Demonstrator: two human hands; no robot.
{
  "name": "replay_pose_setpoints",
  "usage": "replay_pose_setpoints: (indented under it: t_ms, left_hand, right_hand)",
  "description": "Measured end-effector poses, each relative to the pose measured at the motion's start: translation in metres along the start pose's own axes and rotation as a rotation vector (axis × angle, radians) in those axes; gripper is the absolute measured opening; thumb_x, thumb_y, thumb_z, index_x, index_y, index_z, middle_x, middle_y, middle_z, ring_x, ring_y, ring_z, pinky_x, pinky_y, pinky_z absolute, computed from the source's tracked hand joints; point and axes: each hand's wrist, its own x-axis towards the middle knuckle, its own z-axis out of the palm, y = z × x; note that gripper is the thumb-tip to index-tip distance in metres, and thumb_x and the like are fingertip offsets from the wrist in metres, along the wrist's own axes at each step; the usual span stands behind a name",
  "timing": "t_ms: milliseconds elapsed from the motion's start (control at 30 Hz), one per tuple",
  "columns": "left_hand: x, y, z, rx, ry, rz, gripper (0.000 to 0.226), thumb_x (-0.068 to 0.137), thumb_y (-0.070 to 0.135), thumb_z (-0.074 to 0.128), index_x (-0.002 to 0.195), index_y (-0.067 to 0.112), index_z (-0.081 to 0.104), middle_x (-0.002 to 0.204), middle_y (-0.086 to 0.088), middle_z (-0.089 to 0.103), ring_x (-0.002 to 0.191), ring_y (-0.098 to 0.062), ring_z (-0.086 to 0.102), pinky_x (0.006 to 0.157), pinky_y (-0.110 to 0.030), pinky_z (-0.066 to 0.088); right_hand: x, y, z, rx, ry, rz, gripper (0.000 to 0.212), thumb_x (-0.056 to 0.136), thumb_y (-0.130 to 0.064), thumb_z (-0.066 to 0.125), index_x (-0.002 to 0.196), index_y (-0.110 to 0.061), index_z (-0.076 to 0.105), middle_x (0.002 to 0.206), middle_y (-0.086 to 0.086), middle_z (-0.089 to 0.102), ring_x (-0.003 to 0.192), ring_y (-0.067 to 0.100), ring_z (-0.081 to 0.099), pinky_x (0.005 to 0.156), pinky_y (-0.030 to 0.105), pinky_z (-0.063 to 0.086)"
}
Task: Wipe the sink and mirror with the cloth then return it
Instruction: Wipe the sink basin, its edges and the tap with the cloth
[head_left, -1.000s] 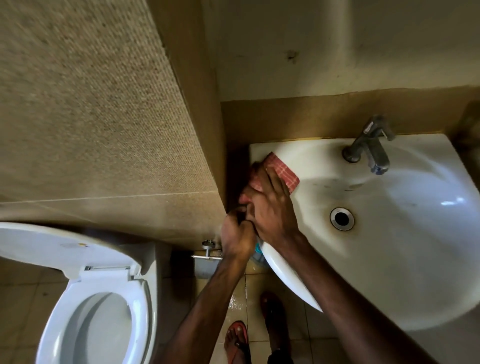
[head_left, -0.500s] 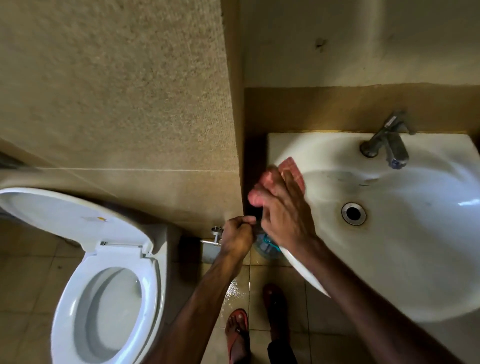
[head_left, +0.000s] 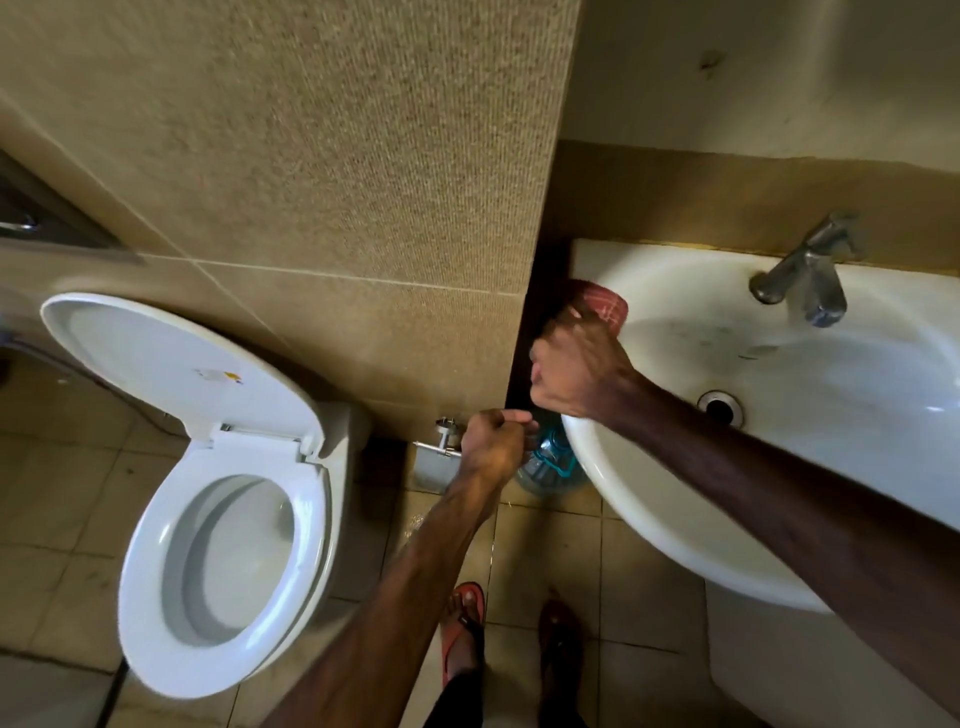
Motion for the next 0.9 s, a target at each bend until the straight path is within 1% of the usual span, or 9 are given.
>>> replay_pose_setpoints:
  t_ms: [100, 167, 200, 300, 433, 533, 633, 767, 900]
  left_hand:
    - [0.001, -0.005, -0.004, 0.008, 0.057, 0.040, 0.021, 0.094, 0.012, 0.055, 0.100, 0.010, 0.075, 0.089, -0.007, 0.075, 0.076, -0.022, 0.072, 0.061, -0.032, 0.060]
    - [0.003, -0.012, -0.005, -0.011, 0.116, 0.054, 0.018, 0.080, 0.017, 0.060, 0.091, 0.014, 0.075, 0.093, -0.009, 0.076, 0.088, -0.029, 0.073, 0.084, -0.052, 0.063]
    - [0.008, -0.018, -0.005, -0.026, 0.130, 0.057, 0.020, 0.074, 0.019, 0.061, 0.089, 0.016, 0.075, 0.094, -0.008, 0.076, 0.090, -0.029, 0.072, 0.090, -0.057, 0.060]
    - [0.006, -0.021, 0.000, -0.044, 0.117, 0.044, 0.026, 0.069, 0.021, 0.061, 0.091, 0.017, 0.075, 0.100, -0.011, 0.078, 0.095, -0.027, 0.073, 0.095, -0.051, 0.060]
    - [-0.007, -0.009, 0.009, -0.032, 0.074, 0.069, 0.034, 0.068, 0.023, 0.059, 0.096, 0.016, 0.077, 0.097, -0.007, 0.080, 0.097, -0.029, 0.076, 0.092, -0.049, 0.061]
    - [-0.004, -0.004, 0.012, -0.021, 0.089, 0.107, 0.039, 0.071, 0.023, 0.055, 0.105, 0.022, 0.075, 0.099, -0.003, 0.080, 0.096, -0.025, 0.077, 0.088, -0.049, 0.062]
    - [0.006, -0.003, 0.014, -0.030, 0.146, 0.121, 0.035, 0.076, 0.027, 0.054, 0.105, 0.024, 0.073, 0.102, -0.003, 0.079, 0.097, -0.026, 0.076, 0.089, -0.052, 0.062]
    - [-0.003, 0.006, 0.019, 0.030, 0.121, 0.147, 0.034, 0.084, 0.037, 0.049, 0.103, 0.026, 0.075, 0.102, -0.005, 0.079, 0.097, -0.028, 0.076, 0.088, -0.055, 0.061]
    - [-0.017, 0.017, 0.030, 0.126, 0.092, 0.238, 0.033, 0.093, 0.037, 0.047, 0.104, 0.029, 0.077, 0.102, 0.004, 0.079, 0.100, -0.021, 0.075, 0.092, -0.049, 0.061]
  right_hand:
    - [-0.021, -0.012, 0.010, 0.002, -0.005, -0.098, 0.092, 0.069, -0.050, 0.002, 0.110, -0.016, 0.077, 0.124, 0.013, 0.069, 0.125, 0.031, 0.057, 0.116, 0.047, 0.030]
    - [-0.037, -0.022, 0.020, 0.016, -0.016, -0.145, 0.090, 0.070, -0.049, 0.004, 0.111, -0.018, 0.077, 0.130, 0.011, 0.068, 0.131, 0.029, 0.055, 0.119, 0.046, 0.026]
    - [-0.045, -0.025, 0.030, 0.024, -0.014, -0.168, 0.079, 0.074, -0.050, 0.015, 0.108, -0.018, 0.079, 0.128, 0.010, 0.070, 0.129, 0.029, 0.057, 0.118, 0.046, 0.028]
    - [-0.072, -0.023, 0.055, 0.086, 0.052, -0.221, 0.047, 0.070, -0.049, 0.053, 0.092, -0.019, 0.081, 0.114, 0.005, 0.076, 0.120, 0.026, 0.065, 0.115, 0.046, 0.033]
    - [-0.073, -0.015, 0.053, 0.157, 0.051, -0.262, 0.057, 0.072, -0.046, 0.033, 0.093, -0.020, 0.080, 0.118, 0.004, 0.073, 0.130, 0.026, 0.057, 0.117, 0.054, 0.033]
    - [-0.052, -0.012, 0.046, 0.257, 0.085, -0.177, 0.078, 0.070, -0.053, 0.021, 0.109, -0.019, 0.079, 0.137, 0.008, 0.064, 0.145, 0.031, 0.044, 0.125, 0.057, 0.020]
    - [-0.051, -0.005, 0.058, 0.451, 0.180, -0.104, 0.073, 0.077, -0.048, 0.026, 0.124, -0.021, 0.074, 0.161, 0.012, 0.044, 0.155, 0.036, 0.028, 0.126, 0.056, 0.022]
    - [-0.099, -0.017, 0.091, 0.614, 0.408, -0.079, 0.054, 0.093, -0.030, 0.039, 0.142, -0.025, 0.062, 0.173, 0.008, 0.018, 0.161, 0.031, 0.008, 0.127, 0.050, 0.028]
    - [-0.136, -0.024, 0.106, 0.820, 0.364, -0.042, 0.063, 0.098, -0.023, 0.043, 0.159, -0.034, 0.037, 0.175, 0.000, 0.001, 0.162, 0.025, 0.003, 0.125, 0.042, 0.033]
